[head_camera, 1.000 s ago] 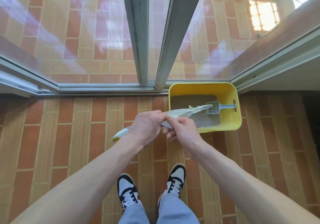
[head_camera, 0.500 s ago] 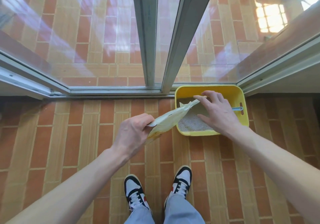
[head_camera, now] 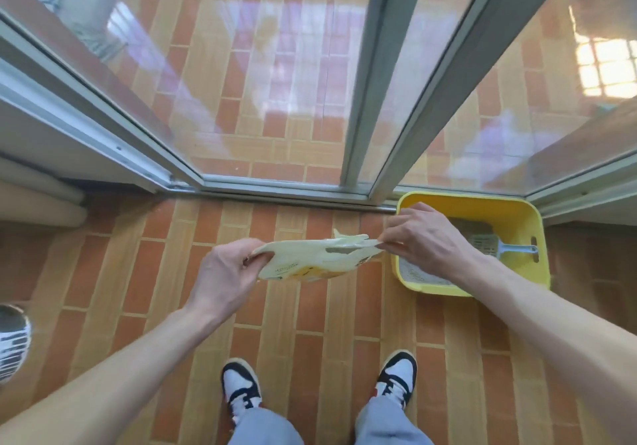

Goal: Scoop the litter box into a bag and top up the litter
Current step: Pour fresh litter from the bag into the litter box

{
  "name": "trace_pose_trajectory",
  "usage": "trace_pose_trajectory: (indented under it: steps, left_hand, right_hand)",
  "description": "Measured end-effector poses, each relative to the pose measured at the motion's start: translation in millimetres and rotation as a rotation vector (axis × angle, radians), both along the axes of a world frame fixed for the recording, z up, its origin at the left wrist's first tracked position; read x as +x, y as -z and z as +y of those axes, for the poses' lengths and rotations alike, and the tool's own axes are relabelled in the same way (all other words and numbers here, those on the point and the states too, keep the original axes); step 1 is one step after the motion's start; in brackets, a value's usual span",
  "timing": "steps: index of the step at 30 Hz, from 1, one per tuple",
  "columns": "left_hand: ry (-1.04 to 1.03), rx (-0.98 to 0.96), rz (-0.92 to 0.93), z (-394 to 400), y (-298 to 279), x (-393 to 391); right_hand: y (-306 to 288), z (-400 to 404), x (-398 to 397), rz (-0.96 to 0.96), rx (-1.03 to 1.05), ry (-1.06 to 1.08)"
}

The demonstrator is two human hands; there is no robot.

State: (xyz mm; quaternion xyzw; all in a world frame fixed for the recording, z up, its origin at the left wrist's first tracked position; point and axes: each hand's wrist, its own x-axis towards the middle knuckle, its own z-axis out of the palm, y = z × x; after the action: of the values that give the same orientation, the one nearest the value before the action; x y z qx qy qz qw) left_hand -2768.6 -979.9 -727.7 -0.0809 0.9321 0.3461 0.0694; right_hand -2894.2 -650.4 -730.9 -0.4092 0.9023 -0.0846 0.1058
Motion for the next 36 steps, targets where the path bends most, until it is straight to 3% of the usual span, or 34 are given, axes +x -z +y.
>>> trace_pose_trajectory:
  steps: [9,14,20,28,36]
  left_hand:
    - [-0.013,-0.047,0.016,-126,-36,-21]
    - [0.173,-0.082,-0.028,-186,-48,-41]
    - [0.361,-0.194,0.074,-240,-46,-49]
    - [0.453,-0.323,0.173,-246,-13,-61]
    - [0.483,-0.301,0.268,-232,9,-93]
  right_hand:
    - [-49,-117,19,0.094,-0.097,0.001]
    - [-54,-166,27,0.178,-0.051,0.051]
    - [-58,-219,26,0.231,-0.045,0.094]
    - [-30,-254,22,0.23,0.001,0.148]
    - [-11,-256,-2,0.193,0.002,0.247]
